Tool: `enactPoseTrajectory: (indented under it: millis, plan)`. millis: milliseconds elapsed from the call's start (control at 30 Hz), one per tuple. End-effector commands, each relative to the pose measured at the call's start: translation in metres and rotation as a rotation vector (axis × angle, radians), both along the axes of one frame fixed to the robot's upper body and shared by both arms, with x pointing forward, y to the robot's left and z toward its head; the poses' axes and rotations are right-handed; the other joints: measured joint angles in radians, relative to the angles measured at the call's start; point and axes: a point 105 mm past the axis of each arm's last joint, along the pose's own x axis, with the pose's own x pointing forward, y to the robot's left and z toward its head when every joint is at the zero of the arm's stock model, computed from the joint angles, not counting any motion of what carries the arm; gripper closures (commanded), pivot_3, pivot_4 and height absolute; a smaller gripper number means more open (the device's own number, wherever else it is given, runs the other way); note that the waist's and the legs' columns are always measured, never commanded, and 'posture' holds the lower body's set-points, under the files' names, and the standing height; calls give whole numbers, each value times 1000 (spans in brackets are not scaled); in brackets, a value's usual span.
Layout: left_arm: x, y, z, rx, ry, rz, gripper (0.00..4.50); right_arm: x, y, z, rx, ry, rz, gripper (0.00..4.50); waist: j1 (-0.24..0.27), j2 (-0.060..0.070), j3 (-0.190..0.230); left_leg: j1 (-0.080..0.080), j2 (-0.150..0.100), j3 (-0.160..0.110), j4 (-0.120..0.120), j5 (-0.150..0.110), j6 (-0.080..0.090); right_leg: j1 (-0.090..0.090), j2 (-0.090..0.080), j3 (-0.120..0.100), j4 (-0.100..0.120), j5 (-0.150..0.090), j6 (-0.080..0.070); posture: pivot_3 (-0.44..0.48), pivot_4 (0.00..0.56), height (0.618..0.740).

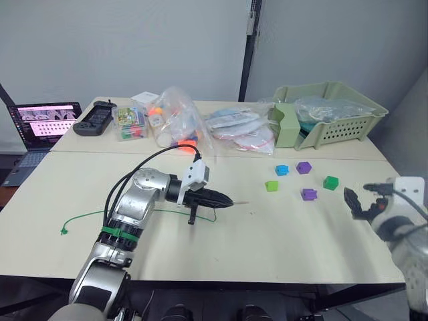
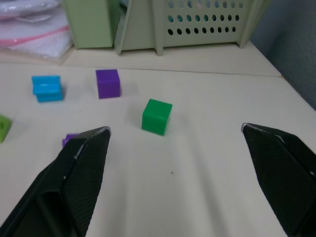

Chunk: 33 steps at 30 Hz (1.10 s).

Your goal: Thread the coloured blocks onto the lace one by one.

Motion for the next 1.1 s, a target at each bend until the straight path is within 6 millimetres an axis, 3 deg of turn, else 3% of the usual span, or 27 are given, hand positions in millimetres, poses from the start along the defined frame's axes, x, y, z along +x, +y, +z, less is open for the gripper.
enactPoseTrajectory:
  millis: [33,333,1000,1100]
  plan:
    - [-5,-3,10,-25,-25,-2,4466,18,-10,8,12,-13,-58,0,-1,0,0,0,0,0,0,0,0,0,0,0,0,0,0,0,150,734]
    - [-10,-7,5,-14,-21,16,4466,62,-5,-13,78,47,-93,0,-3,0,0,0,0,1,-1,0,0,0,0,1,0,0,0,0,150,734]
    - [-12,-5,-1,-8,-22,52,4466,103,-9,-41,81,141,-132,0,-26,2,1,1,0,0,-3,0,0,0,0,1,0,0,0,0,150,734]
    - [-12,-5,-1,-8,-26,56,4500,106,-12,-46,85,159,-150,807,-27,2,1,1,-1,0,-4,0,0,0,0,1,0,0,-1,0,150,734]
